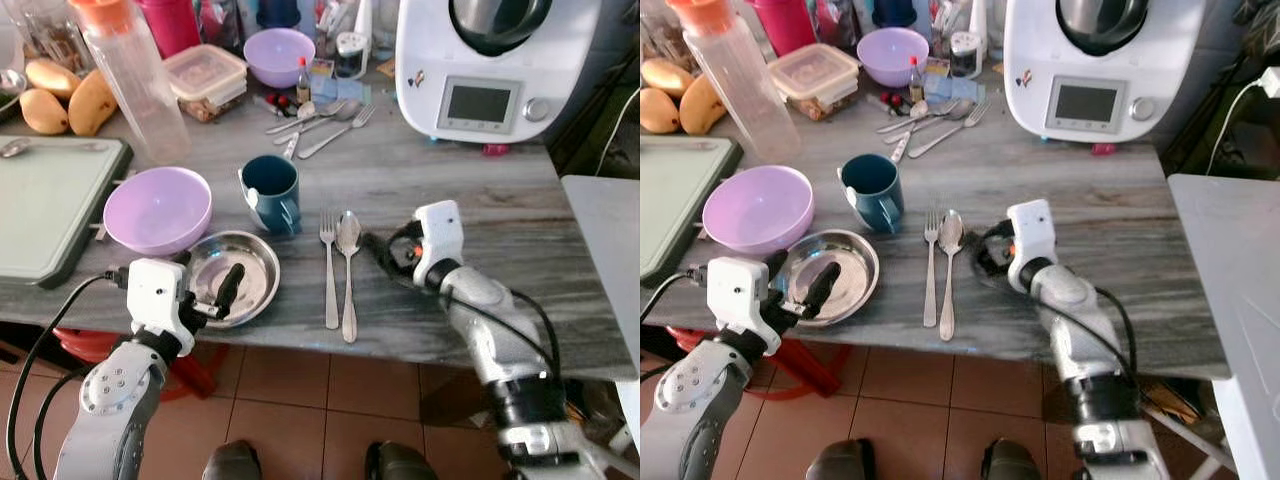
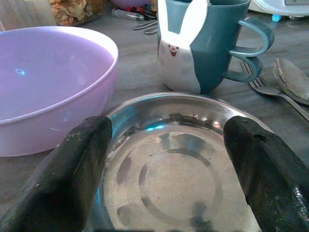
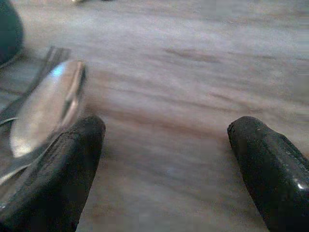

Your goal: Setting the table

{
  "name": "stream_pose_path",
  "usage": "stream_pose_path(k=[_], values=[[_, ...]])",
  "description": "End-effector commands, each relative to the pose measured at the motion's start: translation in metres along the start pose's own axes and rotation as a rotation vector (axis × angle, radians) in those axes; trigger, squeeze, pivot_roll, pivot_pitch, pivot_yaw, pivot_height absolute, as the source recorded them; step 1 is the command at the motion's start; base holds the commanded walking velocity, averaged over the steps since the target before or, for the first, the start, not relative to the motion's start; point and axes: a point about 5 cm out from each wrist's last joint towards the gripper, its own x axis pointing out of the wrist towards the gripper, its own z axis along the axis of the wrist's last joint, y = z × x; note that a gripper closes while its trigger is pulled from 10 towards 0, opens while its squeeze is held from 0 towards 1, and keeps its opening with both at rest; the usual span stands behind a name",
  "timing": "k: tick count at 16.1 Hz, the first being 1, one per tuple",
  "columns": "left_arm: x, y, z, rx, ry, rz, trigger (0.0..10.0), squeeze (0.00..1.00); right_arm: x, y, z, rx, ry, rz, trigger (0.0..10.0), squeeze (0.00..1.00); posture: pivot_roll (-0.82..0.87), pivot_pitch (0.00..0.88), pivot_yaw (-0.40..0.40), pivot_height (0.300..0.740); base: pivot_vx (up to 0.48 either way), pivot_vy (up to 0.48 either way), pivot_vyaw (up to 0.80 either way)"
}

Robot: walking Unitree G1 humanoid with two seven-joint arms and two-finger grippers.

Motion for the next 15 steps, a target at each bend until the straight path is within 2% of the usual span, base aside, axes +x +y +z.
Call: stream_pose_path(k=[1, 5, 8, 10, 15], values=[[-0.001, 0.001, 0.003, 0.014, -0.004, 0.006, 10.0, 0.00, 0.001, -0.004, -0.004, 0.022, 0.019, -0.002, 10.0, 1.00, 0.07, 0.141, 0.035, 0.740, 0.000, 0.000, 0.00], [-0.001, 0.002, 0.003, 0.016, -0.005, 0.005, 10.0, 0.00, 0.004, -0.012, -0.004, 0.018, 0.028, -0.018, 10.0, 1.00, 0.07, 0.141, 0.034, 0.740, 0.000, 0.000, 0.00], [-0.002, 0.002, 0.004, 0.016, -0.005, 0.009, 10.0, 0.00, 0.004, -0.015, 0.004, 0.001, -0.009, -0.038, 10.0, 1.00, 0.08, 0.142, 0.033, 0.740, 0.000, 0.000, 0.00], [-0.003, 0.002, 0.004, 0.017, -0.006, 0.011, 10.0, 0.00, 0.001, -0.007, 0.017, -0.042, -0.078, -0.042, 10.0, 1.00, 0.07, 0.141, 0.033, 0.740, 0.000, 0.000, 0.00], [-0.004, 0.002, 0.003, 0.015, -0.004, 0.009, 10.0, 0.00, -0.005, 0.011, 0.019, -0.057, -0.108, -0.016, 10.0, 1.00, 0.07, 0.147, 0.032, 0.740, 0.000, 0.000, 0.00]])
